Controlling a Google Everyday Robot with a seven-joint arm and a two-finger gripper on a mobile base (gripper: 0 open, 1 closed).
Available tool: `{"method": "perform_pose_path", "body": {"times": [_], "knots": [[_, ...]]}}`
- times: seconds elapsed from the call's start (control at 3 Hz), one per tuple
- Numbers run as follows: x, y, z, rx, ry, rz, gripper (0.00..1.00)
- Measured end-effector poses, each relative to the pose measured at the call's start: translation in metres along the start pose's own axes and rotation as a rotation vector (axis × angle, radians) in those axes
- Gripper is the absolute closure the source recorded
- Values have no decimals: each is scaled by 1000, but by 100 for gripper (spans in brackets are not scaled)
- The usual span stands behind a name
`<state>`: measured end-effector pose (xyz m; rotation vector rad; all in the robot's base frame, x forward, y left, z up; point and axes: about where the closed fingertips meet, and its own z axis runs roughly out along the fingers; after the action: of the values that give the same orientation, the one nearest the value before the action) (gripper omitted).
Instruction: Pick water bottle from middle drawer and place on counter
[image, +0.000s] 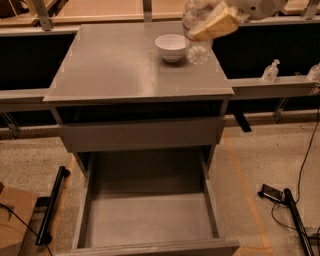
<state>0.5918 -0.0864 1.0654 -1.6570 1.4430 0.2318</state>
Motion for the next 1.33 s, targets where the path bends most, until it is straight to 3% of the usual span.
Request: {"method": "perform_pose_path", "body": {"times": [0.33,0.67,1.0,1.33], "knots": [[-29,-36,24,-15,-17,-105,100],[-43,-62,59,-48,-61,-150,100],[-46,-79,101,-85,-107,-158,100],[-38,-92,137,-90,-119,-159,100]]}}
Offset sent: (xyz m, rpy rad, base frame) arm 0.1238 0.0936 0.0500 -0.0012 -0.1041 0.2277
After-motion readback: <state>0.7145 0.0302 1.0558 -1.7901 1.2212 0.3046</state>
